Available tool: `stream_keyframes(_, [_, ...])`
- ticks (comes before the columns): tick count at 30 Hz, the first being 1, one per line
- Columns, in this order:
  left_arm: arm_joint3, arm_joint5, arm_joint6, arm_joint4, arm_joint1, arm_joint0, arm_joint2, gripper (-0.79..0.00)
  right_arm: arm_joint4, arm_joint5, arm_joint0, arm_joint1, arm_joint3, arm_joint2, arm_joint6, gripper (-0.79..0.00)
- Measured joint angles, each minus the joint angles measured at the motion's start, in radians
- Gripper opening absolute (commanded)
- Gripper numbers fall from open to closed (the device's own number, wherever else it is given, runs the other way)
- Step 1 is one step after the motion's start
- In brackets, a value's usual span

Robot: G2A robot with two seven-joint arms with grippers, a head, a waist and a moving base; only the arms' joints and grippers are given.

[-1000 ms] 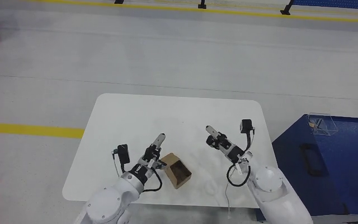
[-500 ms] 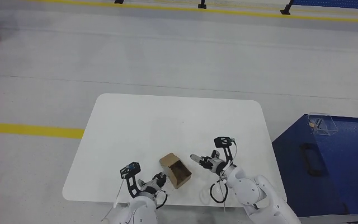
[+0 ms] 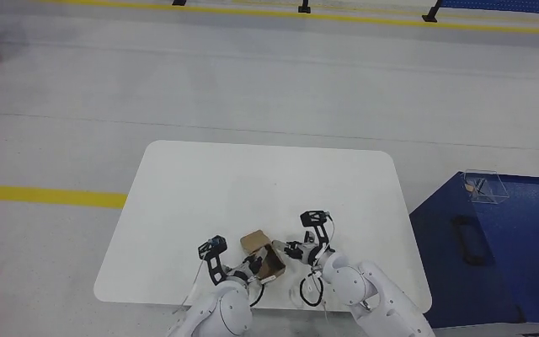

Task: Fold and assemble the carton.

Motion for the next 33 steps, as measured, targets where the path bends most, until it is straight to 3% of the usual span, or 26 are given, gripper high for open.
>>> stream_keyframes(7, [-0.069, 0.035, -0.001, 0.02, 0.007, 0.046, -0.057, 0.0, -0.015, -0.006, 0.002, -0.005, -0.002, -0.01, 0.028, 0.0])
stream_keyframes(14, [0.025, 0.084, -0.132, 0.154, 0.015, 0.004, 0.012, 0.0, -0.069, 0.007, 0.021, -0.015, 0.029, -0.052, 0.06, 0.0])
stream_keyframes(22, [0.018, 0.075, -0.18, 0.151, 0.004, -0.02, 0.014, 0.0, -0.062, 0.011, 0.027, -0.022, 0.025, -0.039, 0.029, 0.0])
stream_keyframes(28, [-0.023, 0.083, -0.111, 0.102, -0.002, 0.005, -0.082, 0.0, -0.033, -0.069, -0.01, -0.01, -0.023, 0.028, 0.014, 0.0])
stream_keyframes(33, [0.056, 0.083, -0.112, 0.131, -0.004, 0.025, -0.156, 0.0, -0.082, -0.166, -0.093, 0.024, -0.083, 0.131, 0.102, 0.0])
